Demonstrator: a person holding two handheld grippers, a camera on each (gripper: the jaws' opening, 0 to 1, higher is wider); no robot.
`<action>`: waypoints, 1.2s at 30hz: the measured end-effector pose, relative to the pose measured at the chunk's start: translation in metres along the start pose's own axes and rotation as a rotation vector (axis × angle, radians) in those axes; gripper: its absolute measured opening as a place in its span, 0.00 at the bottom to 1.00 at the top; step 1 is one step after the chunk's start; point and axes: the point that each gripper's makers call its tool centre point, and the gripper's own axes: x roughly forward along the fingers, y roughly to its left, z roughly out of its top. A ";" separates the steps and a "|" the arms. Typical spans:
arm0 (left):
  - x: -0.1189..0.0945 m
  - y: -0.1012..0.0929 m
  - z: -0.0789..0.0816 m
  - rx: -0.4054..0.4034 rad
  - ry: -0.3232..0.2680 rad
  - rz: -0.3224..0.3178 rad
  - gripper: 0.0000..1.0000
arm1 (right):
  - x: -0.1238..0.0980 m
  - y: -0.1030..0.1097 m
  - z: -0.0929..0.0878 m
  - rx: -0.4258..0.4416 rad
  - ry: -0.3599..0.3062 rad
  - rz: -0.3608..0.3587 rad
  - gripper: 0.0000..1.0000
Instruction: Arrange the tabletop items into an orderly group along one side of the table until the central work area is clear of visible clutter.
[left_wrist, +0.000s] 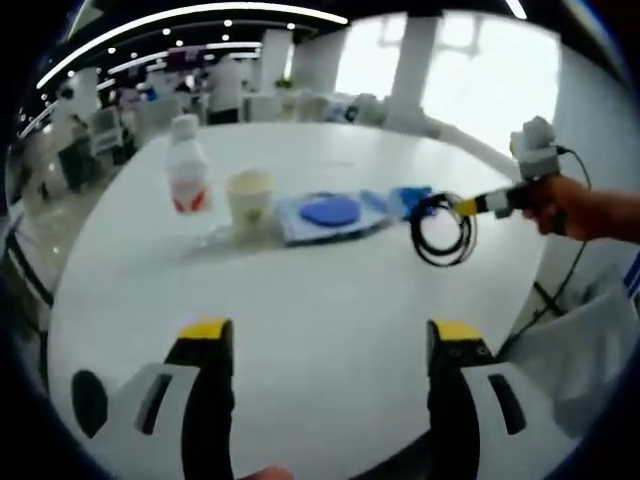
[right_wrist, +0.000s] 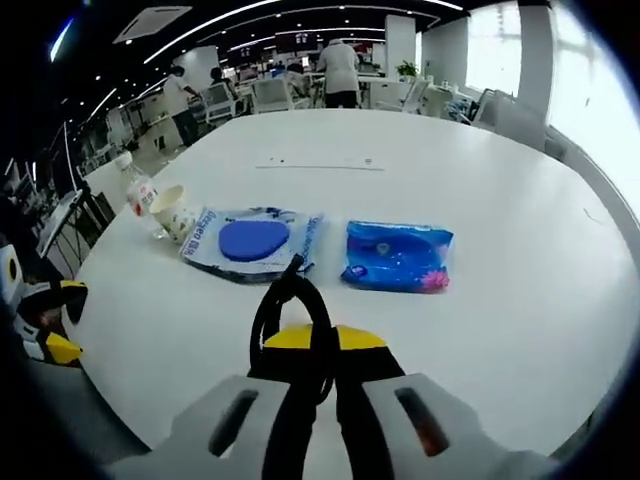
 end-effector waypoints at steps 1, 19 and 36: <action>0.000 0.001 0.000 -0.002 -0.001 0.002 0.76 | 0.002 -0.001 -0.002 -0.008 0.011 -0.003 0.03; 0.000 0.007 0.000 -0.008 -0.003 0.021 0.75 | 0.020 -0.012 -0.008 0.003 0.049 -0.014 0.03; -0.001 0.010 -0.003 -0.012 0.009 0.030 0.75 | 0.032 -0.036 -0.033 0.046 0.101 -0.018 0.04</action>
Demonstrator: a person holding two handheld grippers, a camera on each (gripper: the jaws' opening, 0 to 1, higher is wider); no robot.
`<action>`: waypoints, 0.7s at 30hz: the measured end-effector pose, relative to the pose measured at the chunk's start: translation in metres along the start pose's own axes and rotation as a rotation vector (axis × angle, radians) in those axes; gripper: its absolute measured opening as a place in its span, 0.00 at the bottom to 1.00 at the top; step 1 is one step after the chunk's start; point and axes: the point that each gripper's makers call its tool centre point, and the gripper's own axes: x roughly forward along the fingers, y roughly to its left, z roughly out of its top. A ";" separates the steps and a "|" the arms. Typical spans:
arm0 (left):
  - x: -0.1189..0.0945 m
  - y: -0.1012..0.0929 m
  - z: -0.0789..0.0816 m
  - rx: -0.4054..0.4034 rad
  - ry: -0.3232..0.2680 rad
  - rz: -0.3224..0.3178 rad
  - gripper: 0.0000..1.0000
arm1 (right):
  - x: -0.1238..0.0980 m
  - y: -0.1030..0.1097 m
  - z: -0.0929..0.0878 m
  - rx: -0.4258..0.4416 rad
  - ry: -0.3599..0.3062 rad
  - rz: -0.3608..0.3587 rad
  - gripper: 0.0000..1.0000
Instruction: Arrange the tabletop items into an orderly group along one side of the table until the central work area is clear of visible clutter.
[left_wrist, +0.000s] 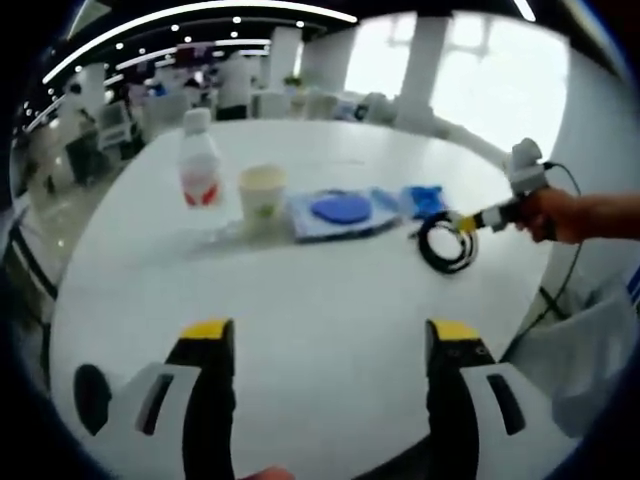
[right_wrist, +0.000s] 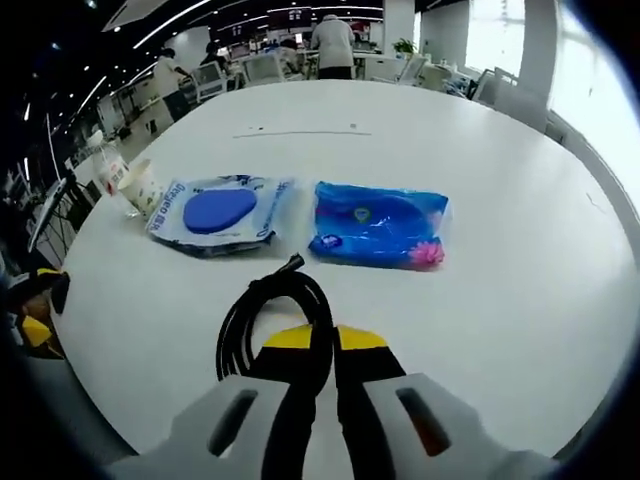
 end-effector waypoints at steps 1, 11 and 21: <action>0.000 0.000 0.000 0.000 0.000 0.000 0.75 | 0.001 -0.001 -0.001 0.003 0.004 0.001 0.04; 0.001 0.001 -0.001 -0.002 0.005 0.007 0.74 | 0.004 0.000 -0.020 0.015 0.036 0.025 0.05; 0.001 0.003 -0.004 -0.004 0.013 0.016 0.74 | 0.010 0.004 -0.031 0.037 0.060 0.041 0.06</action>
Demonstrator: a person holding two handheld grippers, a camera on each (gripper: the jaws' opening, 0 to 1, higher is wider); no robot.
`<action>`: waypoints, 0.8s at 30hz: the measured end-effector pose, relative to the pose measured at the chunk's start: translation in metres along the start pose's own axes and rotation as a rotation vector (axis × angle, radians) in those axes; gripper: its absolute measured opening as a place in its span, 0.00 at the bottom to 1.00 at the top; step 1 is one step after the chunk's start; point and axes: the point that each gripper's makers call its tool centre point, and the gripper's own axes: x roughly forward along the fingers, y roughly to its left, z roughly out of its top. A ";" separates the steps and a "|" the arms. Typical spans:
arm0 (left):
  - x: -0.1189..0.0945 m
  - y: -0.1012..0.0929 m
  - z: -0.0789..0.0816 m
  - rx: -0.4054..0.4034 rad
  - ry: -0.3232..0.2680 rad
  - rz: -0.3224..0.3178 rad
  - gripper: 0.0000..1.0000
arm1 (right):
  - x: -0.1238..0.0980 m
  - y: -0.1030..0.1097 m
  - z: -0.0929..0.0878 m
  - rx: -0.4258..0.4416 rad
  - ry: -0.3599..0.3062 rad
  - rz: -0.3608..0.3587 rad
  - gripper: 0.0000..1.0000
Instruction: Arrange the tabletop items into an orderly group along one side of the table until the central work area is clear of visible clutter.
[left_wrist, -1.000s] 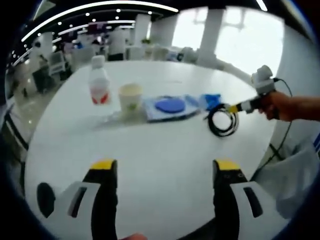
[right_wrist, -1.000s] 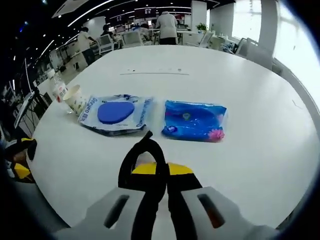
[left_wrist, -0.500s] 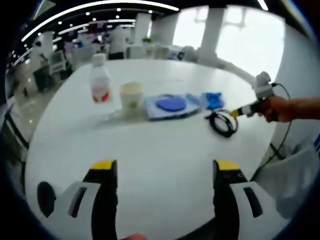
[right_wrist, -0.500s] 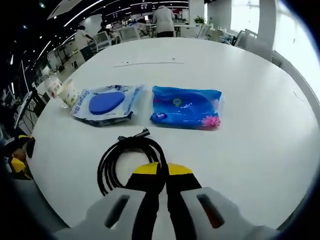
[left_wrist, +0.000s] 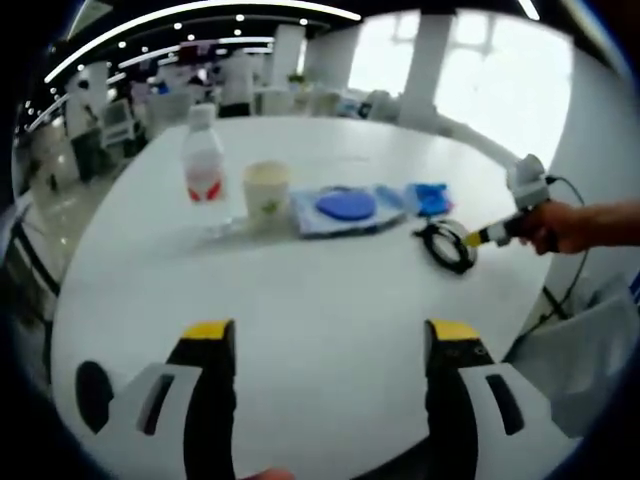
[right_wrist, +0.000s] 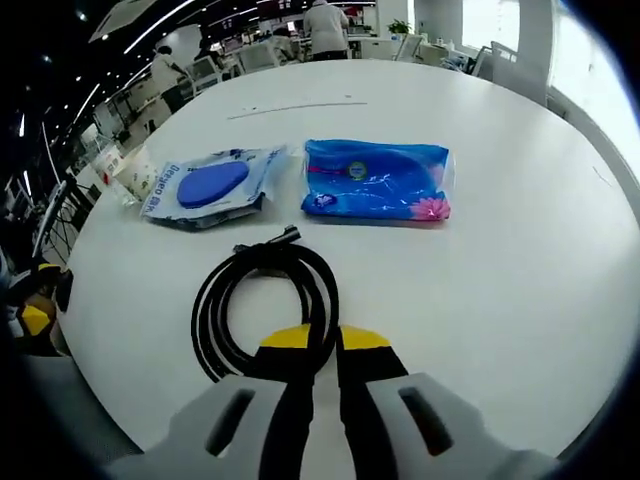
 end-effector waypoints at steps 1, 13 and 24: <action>0.000 0.000 0.000 0.001 0.001 0.001 0.74 | 0.001 0.000 0.000 0.015 -0.001 0.005 0.06; 0.000 0.003 -0.001 0.005 0.000 0.014 0.72 | 0.011 0.000 0.019 0.010 -0.019 0.001 0.02; 0.001 0.003 -0.004 0.008 0.012 0.015 0.72 | 0.021 -0.001 0.031 -0.012 -0.012 0.001 0.02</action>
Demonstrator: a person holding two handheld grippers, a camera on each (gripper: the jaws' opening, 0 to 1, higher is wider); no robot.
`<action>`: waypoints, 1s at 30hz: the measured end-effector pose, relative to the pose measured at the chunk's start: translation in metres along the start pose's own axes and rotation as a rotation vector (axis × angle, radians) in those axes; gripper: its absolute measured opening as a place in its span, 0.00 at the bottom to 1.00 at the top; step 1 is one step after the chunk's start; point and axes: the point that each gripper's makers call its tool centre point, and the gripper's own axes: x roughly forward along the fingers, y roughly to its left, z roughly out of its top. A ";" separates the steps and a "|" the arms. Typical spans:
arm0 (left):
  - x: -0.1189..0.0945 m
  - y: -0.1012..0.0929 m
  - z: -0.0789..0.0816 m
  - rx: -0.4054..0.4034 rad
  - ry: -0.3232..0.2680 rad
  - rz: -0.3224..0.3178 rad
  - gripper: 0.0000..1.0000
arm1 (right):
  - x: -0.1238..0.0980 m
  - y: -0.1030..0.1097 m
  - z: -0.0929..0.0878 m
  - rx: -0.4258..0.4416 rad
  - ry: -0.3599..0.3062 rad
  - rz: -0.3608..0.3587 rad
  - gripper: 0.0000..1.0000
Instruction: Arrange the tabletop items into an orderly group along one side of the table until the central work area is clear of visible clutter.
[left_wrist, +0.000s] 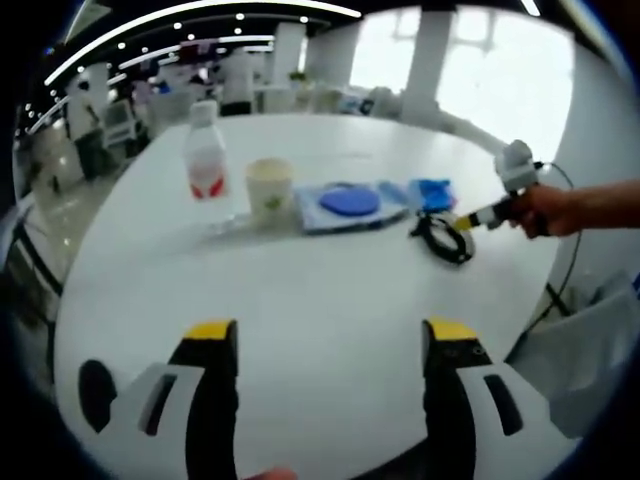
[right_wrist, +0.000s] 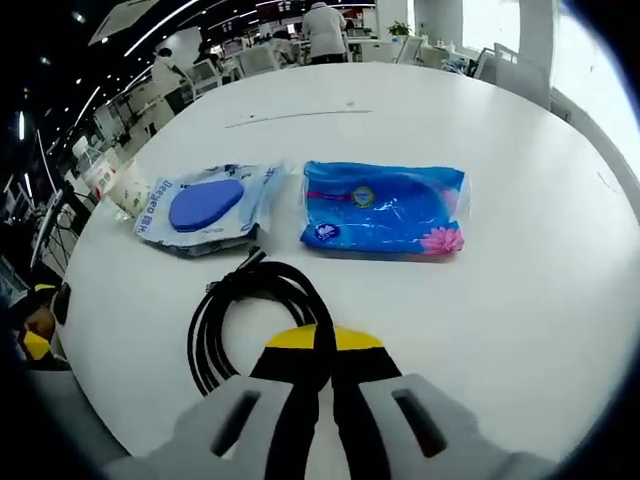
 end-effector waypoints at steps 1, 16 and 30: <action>0.000 0.000 0.000 0.000 0.001 0.000 0.72 | 0.000 -0.001 0.000 -0.002 0.000 0.000 0.02; 0.002 -0.001 -0.002 0.010 0.008 -0.003 0.72 | -0.006 0.001 -0.002 -0.032 -0.006 -0.017 0.02; 0.001 -0.002 -0.002 0.012 0.005 -0.006 0.72 | -0.034 0.006 -0.027 0.042 0.001 -0.047 0.04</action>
